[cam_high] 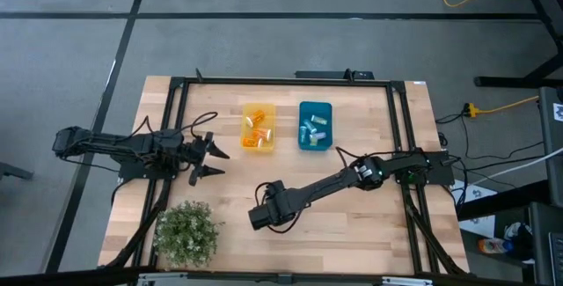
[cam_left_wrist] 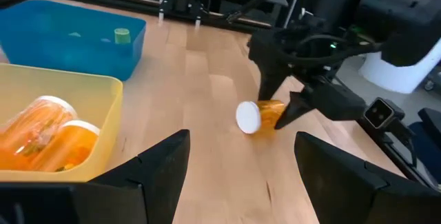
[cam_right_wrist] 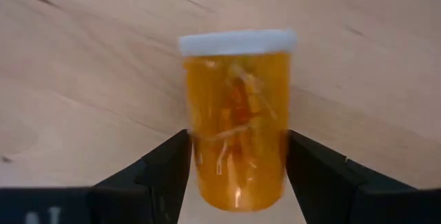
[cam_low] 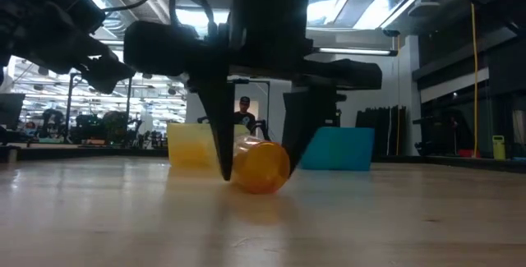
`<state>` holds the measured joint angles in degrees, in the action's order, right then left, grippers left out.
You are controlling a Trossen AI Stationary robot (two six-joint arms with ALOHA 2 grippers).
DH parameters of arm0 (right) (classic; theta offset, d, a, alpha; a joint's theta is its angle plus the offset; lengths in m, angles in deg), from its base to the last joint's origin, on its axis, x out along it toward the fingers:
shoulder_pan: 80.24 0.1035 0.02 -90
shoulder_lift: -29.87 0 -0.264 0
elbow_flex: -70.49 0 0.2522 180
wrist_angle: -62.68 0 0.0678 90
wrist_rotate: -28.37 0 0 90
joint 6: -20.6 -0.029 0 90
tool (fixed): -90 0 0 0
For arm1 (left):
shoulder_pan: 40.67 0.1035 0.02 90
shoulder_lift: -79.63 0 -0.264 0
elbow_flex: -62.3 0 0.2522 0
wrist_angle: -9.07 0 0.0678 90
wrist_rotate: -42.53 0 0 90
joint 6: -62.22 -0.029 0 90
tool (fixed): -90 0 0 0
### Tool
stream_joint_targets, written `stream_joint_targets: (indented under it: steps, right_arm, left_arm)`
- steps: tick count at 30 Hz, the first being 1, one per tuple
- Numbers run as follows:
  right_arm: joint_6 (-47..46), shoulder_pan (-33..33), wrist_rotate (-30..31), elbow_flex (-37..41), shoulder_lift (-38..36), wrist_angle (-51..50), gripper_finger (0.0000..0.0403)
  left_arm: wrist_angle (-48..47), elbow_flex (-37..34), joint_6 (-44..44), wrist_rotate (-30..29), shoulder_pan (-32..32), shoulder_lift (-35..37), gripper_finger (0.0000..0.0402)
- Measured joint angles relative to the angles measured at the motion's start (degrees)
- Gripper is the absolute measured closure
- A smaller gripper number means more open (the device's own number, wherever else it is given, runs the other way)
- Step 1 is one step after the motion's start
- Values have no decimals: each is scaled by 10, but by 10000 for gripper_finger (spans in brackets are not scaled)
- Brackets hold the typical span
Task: Pick and place medicine bottles into bin by pill shape (circle, oval)
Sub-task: Put the orange pill bottle into the yellow bin
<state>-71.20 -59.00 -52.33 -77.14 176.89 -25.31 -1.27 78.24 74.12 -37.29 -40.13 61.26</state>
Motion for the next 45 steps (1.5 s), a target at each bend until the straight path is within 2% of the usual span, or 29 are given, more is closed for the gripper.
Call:
stream_joint_targets:
  steps: [6,14,24,29,37,45]
  right_arm:
    - [-24,-6,1,0,0,8,176]
    - [-24,-6,3,0,0,8,177]
    - [-25,-21,31,0,-1,15,228]
    - [-24,-38,32,0,-1,17,229]
    - [16,-58,33,-5,-1,18,227]
    - [56,-77,50,-12,-14,41,228]
  left_arm:
    - [0,0,2,-26,0,0,147]
    - [-17,0,11,-26,0,0,147]
    - [-39,0,-3,-27,0,0,147]
    - [-39,0,-4,-27,0,0,147]
    - [-39,0,-36,-28,0,0,146]
    - [-39,0,-37,-62,0,0,146]
